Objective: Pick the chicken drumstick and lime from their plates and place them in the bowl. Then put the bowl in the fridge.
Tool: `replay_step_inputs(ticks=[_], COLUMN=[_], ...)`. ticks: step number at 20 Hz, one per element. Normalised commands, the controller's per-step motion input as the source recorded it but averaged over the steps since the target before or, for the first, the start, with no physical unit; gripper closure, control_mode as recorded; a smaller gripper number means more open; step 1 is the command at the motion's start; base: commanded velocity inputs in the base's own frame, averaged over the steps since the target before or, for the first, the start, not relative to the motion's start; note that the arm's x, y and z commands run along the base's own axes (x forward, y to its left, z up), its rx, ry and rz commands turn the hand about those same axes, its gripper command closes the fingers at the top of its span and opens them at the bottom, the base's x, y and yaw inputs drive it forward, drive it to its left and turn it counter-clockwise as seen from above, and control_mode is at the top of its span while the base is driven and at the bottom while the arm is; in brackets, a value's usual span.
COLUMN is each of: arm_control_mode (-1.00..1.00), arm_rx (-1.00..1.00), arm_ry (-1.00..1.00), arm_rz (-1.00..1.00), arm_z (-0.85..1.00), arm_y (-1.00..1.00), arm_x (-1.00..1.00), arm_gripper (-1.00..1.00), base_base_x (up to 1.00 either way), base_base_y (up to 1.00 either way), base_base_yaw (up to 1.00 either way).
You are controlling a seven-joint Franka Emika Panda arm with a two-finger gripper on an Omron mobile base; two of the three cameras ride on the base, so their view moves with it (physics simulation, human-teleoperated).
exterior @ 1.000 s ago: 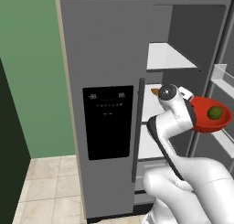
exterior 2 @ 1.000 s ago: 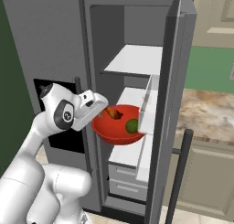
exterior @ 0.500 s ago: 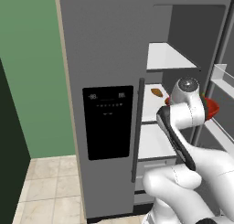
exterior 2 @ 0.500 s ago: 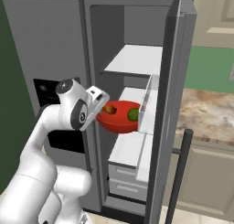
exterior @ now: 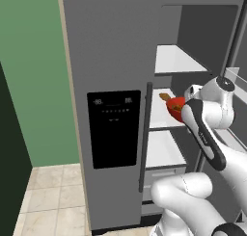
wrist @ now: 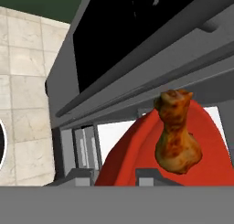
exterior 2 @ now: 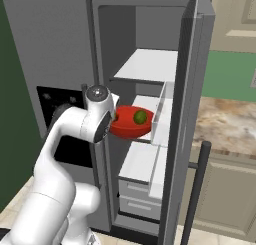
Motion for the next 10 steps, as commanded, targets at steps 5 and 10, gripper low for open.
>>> replay_step_inputs(ticks=[5, 10], arm_control_mode=[-1.00, -1.00], arm_rx=[0.07, 0.01], arm_ry=[0.00, 0.00], arm_rz=[0.19, 0.05], arm_z=[0.11, 0.00], arm_y=[-0.13, -0.09], arm_x=[-0.05, -0.03], arm_gripper=[1.00, 1.00], base_base_x=[0.00, 0.00], base_base_y=[0.00, 0.00], base_base_yaw=[0.00, 0.00])
